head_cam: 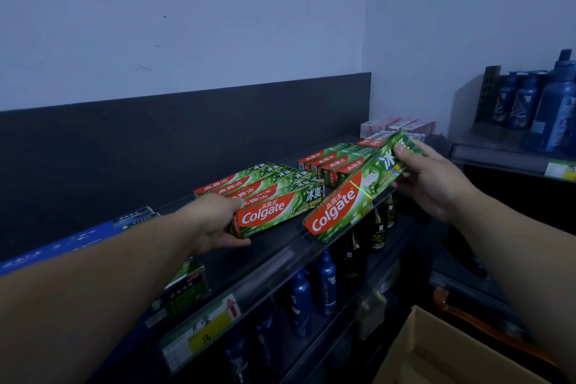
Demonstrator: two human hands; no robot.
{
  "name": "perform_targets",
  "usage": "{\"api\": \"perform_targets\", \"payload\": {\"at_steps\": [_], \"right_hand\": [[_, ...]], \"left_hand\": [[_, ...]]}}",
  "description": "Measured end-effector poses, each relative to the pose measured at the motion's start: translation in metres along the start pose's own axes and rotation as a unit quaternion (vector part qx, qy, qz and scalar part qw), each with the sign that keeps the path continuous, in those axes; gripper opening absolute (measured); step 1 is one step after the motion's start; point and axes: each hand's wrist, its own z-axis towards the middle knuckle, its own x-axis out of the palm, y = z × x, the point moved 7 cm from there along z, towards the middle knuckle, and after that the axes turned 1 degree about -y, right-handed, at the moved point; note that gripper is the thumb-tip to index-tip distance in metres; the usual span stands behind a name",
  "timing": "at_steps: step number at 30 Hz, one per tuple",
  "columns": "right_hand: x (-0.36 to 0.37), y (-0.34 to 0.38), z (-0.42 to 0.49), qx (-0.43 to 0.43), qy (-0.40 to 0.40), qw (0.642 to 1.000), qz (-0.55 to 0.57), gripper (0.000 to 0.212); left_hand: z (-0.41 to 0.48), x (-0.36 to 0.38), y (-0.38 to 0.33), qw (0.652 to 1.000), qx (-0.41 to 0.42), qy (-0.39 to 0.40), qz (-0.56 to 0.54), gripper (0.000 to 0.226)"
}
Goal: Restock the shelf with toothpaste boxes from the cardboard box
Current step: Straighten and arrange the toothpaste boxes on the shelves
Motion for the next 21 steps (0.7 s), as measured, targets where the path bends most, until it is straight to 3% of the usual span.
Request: {"api": "perform_targets", "payload": {"at_steps": [2, 5, 8, 11, 16, 21], "right_hand": [[0.008, -0.007, 0.002, 0.007, 0.001, 1.000, 0.014, 0.055], [0.020, -0.022, 0.002, 0.026, 0.005, 0.999, 0.033, 0.041], [0.030, -0.033, 0.004, 0.051, 0.005, 0.998, 0.040, 0.052], [0.035, -0.039, 0.007, 0.064, -0.007, 0.997, 0.046, 0.070], [0.043, -0.046, 0.011, 0.073, -0.008, 0.996, 0.050, 0.090], [0.052, -0.057, 0.011, 0.086, 0.004, 0.994, 0.069, 0.071]], "left_hand": [[0.004, 0.003, -0.001, 0.999, 0.017, -0.009, 0.035, 0.039], [0.009, 0.006, -0.011, 0.971, 0.126, -0.065, 0.192, 0.041], [0.010, 0.005, -0.009, 0.944, 0.146, -0.081, 0.286, 0.054], [0.011, 0.003, -0.009, 0.900, 0.170, -0.080, 0.394, 0.050], [0.011, 0.003, -0.015, 0.850, 0.226, -0.079, 0.469, 0.035], [0.013, 0.000, -0.021, 0.856, 0.218, -0.057, 0.465, 0.023]]}}
